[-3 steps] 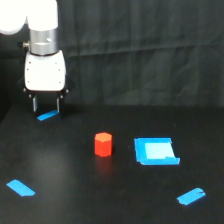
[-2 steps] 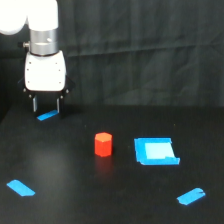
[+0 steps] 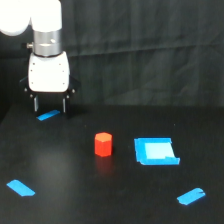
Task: Pick up the red object from the table
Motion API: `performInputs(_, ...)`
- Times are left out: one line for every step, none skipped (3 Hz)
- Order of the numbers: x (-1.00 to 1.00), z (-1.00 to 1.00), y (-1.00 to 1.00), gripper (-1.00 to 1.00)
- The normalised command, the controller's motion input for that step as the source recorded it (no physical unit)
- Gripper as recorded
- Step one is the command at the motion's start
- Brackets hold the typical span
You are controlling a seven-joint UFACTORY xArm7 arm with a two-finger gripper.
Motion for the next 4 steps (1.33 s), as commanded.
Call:
performInputs(0.98, -0.41, -0.54, 1.00)
performInputs(0.97, -0.07, -0.70, 1.00)
performInputs(0.95, 0.06, -0.94, 1.00)
performInputs(0.94, -0.33, -0.91, 1.00)
